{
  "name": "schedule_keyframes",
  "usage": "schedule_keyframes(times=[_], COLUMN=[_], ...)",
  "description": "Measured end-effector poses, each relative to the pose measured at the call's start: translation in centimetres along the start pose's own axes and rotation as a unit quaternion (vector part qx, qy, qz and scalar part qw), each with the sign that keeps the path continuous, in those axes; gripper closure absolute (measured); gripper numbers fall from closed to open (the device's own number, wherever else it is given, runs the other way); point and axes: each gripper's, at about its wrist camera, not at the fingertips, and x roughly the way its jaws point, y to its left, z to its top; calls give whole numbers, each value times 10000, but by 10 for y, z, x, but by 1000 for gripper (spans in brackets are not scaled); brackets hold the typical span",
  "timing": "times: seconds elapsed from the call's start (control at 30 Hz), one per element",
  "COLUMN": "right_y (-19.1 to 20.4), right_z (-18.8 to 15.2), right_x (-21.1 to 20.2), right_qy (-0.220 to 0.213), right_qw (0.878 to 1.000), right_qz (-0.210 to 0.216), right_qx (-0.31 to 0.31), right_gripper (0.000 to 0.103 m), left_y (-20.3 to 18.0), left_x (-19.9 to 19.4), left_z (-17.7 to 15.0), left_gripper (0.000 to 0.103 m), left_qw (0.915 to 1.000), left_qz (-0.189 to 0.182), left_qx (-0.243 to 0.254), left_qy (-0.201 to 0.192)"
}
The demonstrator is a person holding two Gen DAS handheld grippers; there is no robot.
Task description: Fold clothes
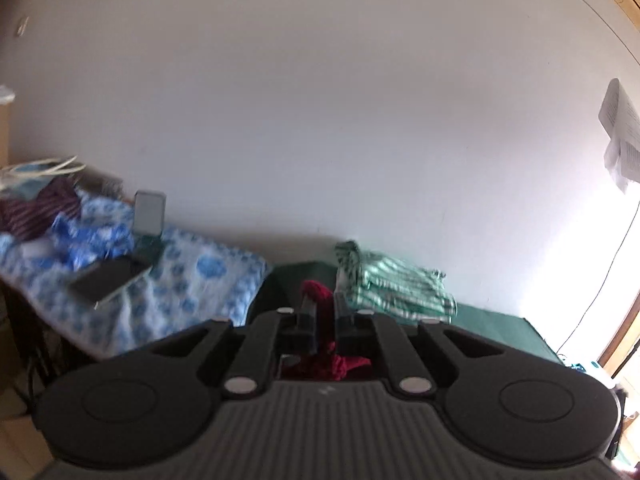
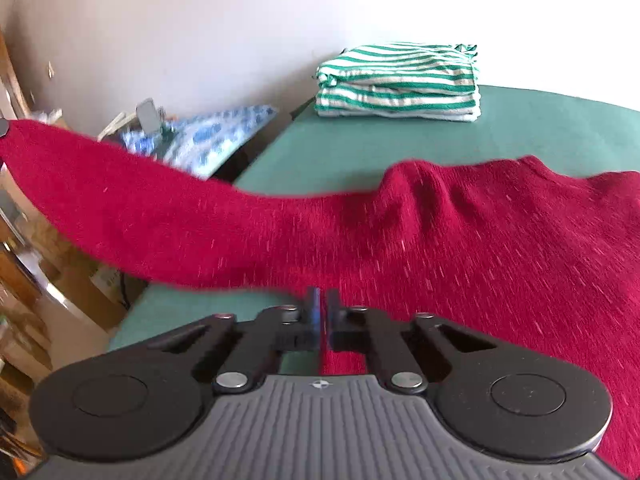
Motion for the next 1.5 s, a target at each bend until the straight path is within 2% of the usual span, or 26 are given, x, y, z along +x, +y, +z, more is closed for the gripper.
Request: schedule_keyframes(times=[0.07, 0.13, 0.2, 0.23, 0.27, 0.33, 0.4, 0.43, 0.57, 0.63, 0.87, 0.97, 1.1, 1.23, 1.5], right_y=[4, 12, 22, 27, 33, 40, 43, 43, 48, 43, 12, 9, -2, -27, -68], right_z=[17, 32, 44, 48, 51, 56, 60, 63, 72, 74, 71, 68, 64, 65, 70], right_x=[19, 38, 58, 67, 75, 92, 114, 122, 133, 128, 107, 109, 113, 106, 102], right_qy=[149, 77, 160, 227, 292, 531, 971, 1031, 979, 966, 828, 810, 773, 568, 584], right_qw=[9997, 9993, 9979, 9969, 9957, 9913, 9856, 9846, 9828, 9829, 9836, 9839, 9835, 9815, 9639], right_qz=[197, 370, 594, 653, 679, 836, 1077, 1175, 1398, 1358, 1413, 1255, 1490, 1826, 2503], right_qx=[30, -36, -223, -373, -557, -862, -872, -783, -708, -784, -758, -976, -673, -128, 694], right_gripper=[98, 90, 76, 66, 61, 61, 68, 72, 72, 72, 70, 70, 80, 81, 80], left_y=[-4, -9, -17, -21, -25, -35, -45, -50, -68, -75, -110, -137, -178, -223, -302], left_x=[10, 18, 18, 18, 17, 16, 14, 14, 22, 28, 52, 65, 81, 94, 118], left_z=[12, 22, 26, 28, 30, 33, 35, 36, 36, 34, 46, 54, 59, 58, 49], left_gripper=[98, 98, 98, 98, 98, 98, 98, 98, 98, 98, 98, 98, 98, 98, 98], left_qw=[10000, 9999, 9999, 9999, 9998, 9997, 9995, 9994, 9990, 9987, 9961, 9937, 9896, 9847, 9769], left_qz=[-17, -40, -80, -100, -120, -150, -237, -280, -273, -277, -788, -1020, -1310, -1585, -1894], left_qx=[40, 78, 105, 119, 133, 185, 177, 182, 354, 412, 352, 433, 550, 669, 857], left_qy=[38, 63, 41, 31, 20, -29, -62, -53, 6, 76, 163, 164, 222, 285, 497])
